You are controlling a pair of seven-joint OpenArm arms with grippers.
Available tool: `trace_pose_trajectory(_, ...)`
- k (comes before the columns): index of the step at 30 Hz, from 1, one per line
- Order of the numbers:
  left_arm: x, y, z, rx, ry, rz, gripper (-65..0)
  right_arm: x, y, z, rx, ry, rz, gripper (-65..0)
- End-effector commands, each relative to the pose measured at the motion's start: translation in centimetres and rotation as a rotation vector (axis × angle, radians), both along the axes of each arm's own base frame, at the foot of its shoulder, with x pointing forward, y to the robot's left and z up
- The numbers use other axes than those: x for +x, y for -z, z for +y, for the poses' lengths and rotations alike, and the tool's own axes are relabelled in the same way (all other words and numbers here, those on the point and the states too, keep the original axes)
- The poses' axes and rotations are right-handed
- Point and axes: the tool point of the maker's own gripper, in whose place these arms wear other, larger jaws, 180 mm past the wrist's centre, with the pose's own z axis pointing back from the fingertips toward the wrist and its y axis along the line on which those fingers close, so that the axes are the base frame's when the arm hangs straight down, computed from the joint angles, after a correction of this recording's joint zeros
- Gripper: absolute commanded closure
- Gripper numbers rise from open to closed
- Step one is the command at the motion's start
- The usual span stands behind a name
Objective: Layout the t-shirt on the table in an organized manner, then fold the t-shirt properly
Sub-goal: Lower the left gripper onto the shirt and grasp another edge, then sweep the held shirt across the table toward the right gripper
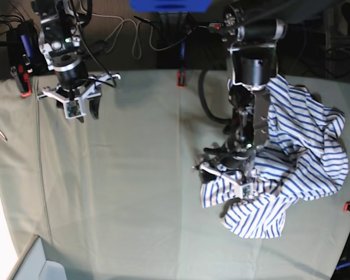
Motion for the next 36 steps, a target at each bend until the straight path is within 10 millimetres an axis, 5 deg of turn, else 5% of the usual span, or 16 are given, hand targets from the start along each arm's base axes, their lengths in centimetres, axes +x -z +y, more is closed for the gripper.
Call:
trace_pose_trajectory(1,-0.4,0.6,-0.5,-0.009,0.017,0.047,-34.4,0.4,-0.9,-0.1,0.001,-0.011,-0.038,-20.4)
trace_pose_trajectory(6,-1.1,1.6,-0.2,-0.004,0.021,0.082,0.0,0.3,-0.8,-0.2,-0.001,-0.008,-0.036,-20.3)
trace_pose_trajectory(10,-1.0,1.4,0.1,0.010,-0.020,0.088,0.0,0.3,-0.8,-0.2,-0.001,-0.008,-0.036,-20.3)
trace_pose_trajectory(14,1.6,-3.1,-2.9,0.016,0.046,-0.046,-0.4,0.6,-1.0,-0.6,-0.009,-0.003,-0.042,-20.3)
trace_pose_trajectory(19,3.7,-11.3,-11.3,0.089,0.308,-0.288,-0.4,1.1,-1.9,-4.8,-0.055,0.098,-0.068,-20.3)
trace_pose_trajectory(22,2.2,-15.1,-17.4,0.045,0.463,-0.395,-0.4,1.1,-2.8,-8.4,-0.099,0.179,-0.089,-20.3)
trace_pose_trajectory(26,0.5,-18.3,-22.9,-0.082,0.593,-0.446,-0.4,0.4,-4.5,-14.2,-0.156,0.335,-0.125,-20.3)
trace_pose_trajectory(31,-2.7,-19.8,-27.7,-0.164,0.729,-0.482,-0.4,-2.6,-6.6,-21.1,-0.209,0.571,-0.168,-20.3)
trace_pose_trajectory(36,-7.3,-18.8,-31.6,-0.156,0.885,-0.514,-0.9,-4.7,-7.6,-24.1,-0.244,0.669,-0.175,-20.4)
